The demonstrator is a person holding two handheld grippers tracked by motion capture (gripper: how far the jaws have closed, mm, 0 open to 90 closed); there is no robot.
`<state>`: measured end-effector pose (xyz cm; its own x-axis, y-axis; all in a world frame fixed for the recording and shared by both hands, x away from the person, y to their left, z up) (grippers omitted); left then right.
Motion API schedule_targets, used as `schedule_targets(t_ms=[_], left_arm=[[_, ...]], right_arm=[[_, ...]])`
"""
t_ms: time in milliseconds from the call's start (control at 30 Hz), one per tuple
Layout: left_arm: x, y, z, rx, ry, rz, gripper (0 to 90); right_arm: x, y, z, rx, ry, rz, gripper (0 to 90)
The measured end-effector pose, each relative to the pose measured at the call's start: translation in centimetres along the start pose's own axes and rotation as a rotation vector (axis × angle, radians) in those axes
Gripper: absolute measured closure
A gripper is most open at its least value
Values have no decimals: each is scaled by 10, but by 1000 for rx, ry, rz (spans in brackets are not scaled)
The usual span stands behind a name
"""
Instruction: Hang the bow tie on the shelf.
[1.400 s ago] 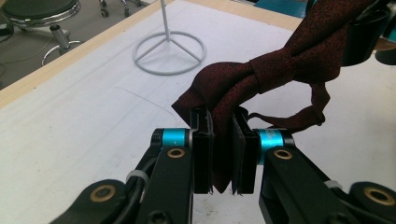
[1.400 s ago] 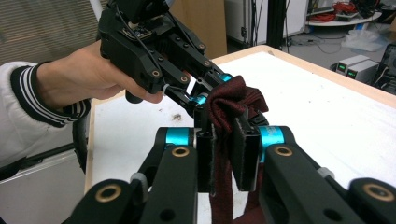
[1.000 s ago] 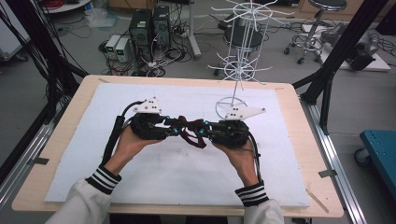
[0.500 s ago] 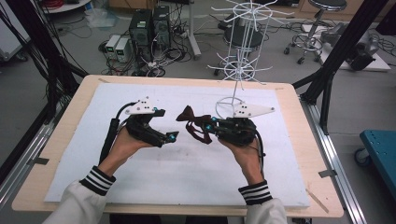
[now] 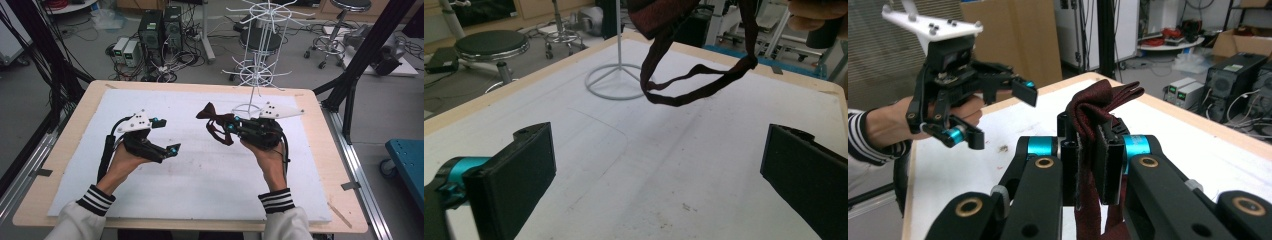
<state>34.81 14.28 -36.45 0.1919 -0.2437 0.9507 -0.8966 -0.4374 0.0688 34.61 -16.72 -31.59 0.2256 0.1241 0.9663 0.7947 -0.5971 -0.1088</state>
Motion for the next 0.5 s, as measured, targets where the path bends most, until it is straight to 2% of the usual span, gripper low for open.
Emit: schedule_targets(t_ms=[233,300,500], left_arm=[[-15,-2,-11,-3,43,12,17],[-20,-2,-15,-5,56,-2,17],[-31,-1,-27,-1,99,24,17]], right_arm=[[9,6,0,-18,13,3,842],[12,8,0,-26,19,3,841],[21,14,0,-47,34,6,841]])
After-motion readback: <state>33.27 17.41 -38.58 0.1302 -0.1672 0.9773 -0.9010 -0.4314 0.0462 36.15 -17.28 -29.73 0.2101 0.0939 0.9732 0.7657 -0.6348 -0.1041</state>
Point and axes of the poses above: each handheld gripper's, and its own axes: z roughly forward along the jaws, x roughly out of its top, y roughly to its right, the point moved 3 cm from there along z, roughly forward along the jaws, and after that the axes turned 6 degrees about -x, right-handed, at the moved point
